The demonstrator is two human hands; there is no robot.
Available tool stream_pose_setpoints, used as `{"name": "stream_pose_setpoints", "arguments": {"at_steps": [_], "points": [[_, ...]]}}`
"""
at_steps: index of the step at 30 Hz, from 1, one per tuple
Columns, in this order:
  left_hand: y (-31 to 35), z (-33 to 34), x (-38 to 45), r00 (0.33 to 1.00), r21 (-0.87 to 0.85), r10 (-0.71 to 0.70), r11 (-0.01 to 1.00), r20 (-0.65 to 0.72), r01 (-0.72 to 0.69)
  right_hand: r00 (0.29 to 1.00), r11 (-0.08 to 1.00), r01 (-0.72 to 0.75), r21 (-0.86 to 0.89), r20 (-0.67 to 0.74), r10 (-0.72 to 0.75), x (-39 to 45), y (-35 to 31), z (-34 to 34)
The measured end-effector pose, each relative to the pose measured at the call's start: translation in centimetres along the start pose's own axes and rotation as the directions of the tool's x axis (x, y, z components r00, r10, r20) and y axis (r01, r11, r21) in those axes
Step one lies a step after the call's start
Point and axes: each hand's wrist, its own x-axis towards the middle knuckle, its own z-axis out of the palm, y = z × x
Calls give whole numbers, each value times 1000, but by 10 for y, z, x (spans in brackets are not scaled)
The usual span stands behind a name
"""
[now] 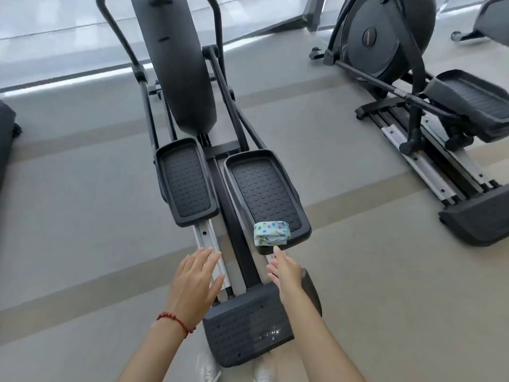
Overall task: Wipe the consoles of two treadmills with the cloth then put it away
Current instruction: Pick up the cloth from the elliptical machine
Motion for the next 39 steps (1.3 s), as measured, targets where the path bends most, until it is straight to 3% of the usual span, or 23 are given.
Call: {"name": "stream_pose_setpoints", "arguments": {"at_steps": [6,12,23,27,34,39], "points": [[-33,39,8,999,14,-21,1000,-28,21,980,970,-146,196,-102,168,65,3,42],[-65,56,1,995,13,-85,996,52,85,955,969,-118,217,-243,171,98,4,68],[-75,64,5,997,54,-70,996,42,68,913,978,-82,192,-379,151,134,10,77],[-73,65,6,995,47,-77,996,64,74,943,986,-30,162,-324,81,137,21,61],[-69,64,7,995,25,-84,996,58,83,995,998,65,-7,-73,-65,136,22,9],[-67,67,5,995,31,-91,996,50,89,999,997,51,53,-21,-50,144,21,-6]]}}
